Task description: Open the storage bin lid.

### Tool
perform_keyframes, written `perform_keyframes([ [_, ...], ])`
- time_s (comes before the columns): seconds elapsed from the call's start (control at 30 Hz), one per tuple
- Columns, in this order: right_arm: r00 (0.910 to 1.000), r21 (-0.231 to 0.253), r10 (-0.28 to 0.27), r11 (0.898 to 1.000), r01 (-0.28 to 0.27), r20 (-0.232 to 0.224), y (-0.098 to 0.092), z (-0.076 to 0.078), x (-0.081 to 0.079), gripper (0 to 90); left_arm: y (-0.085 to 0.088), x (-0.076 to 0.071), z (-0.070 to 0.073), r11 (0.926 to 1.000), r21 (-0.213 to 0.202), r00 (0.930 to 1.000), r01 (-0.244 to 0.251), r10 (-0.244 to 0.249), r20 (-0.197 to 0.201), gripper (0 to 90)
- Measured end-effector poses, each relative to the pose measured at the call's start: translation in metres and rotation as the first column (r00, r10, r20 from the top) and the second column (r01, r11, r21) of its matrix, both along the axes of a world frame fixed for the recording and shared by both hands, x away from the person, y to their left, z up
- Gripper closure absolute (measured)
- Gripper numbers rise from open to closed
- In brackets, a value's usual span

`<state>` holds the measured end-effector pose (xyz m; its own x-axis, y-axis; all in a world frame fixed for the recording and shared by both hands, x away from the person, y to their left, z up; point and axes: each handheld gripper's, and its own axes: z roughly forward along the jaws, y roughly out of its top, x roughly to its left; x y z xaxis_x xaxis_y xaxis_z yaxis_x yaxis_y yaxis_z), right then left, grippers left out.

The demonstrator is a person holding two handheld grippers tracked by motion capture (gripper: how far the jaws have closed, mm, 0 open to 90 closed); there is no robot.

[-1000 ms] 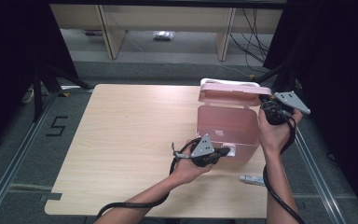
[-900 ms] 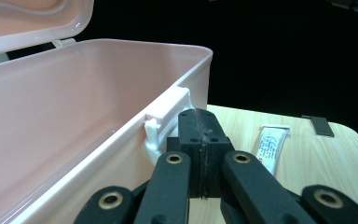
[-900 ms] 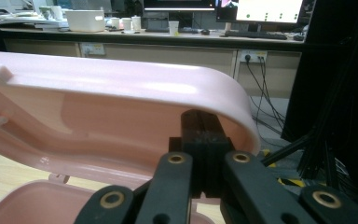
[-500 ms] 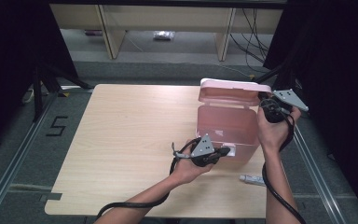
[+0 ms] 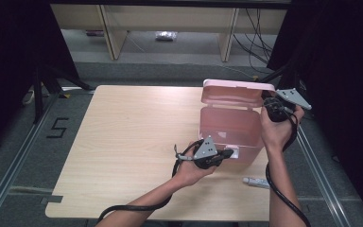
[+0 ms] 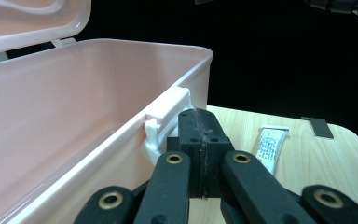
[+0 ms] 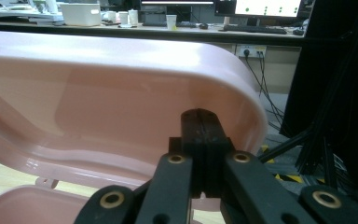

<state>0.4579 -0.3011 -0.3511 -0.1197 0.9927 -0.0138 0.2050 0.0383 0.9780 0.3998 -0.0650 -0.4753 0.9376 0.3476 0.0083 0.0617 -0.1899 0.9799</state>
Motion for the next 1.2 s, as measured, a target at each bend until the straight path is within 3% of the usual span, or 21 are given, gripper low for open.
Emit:
perform_keyframes([
  [0.1,1.0,0.016,-0.004,1.0,0.004,0.0,0.001,0.0,0.001,90.0,0.0,0.0,0.0,1.0,0.001,1.0,0.001,-0.001,-0.001,89.7],
  [0.2,1.0,-0.009,0.0,1.0,0.0,0.003,-0.001,0.001,0.003,90.0,0.0,0.0,0.0,1.0,0.001,1.0,0.001,-0.001,-0.001,89.7],
  [0.63,0.9999,0.004,-0.009,1.0,0.009,-0.01,0.0,0.003,0.011,90.0,0.0,0.0,0.0,1.0,0.003,1.0,0.002,-0.002,-0.001,89.7],
  [0.7,1.0,-0.012,-0.002,1.0,0.001,-0.009,-0.001,0.003,0.013,90.0,0.0,0.0,0.001,1.0,0.004,1.0,0.002,-0.002,-0.001,89.7],
  [0.73,0.9998,0.011,-0.011,1.0,0.012,-0.016,0.001,0.004,0.014,90.0,0.0,0.0,0.001,1.0,0.004,1.0,0.002,-0.002,0.0,89.7],
  [0.93,1.0,-0.019,-0.004,1.0,0.004,-0.008,0.0,0.003,0.019,90.0,0.0,0.0,0.001,1.0,0.005,1.0,0.001,-0.001,-0.001,89.7],
  [1.2,0.9997,-0.012,-0.013,1.0,0.012,-0.022,0.001,0.003,0.024,90.0,0.0,0.0,0.001,1.0,0.005,1.0,0.0,0.0,-0.003,89.7],
])
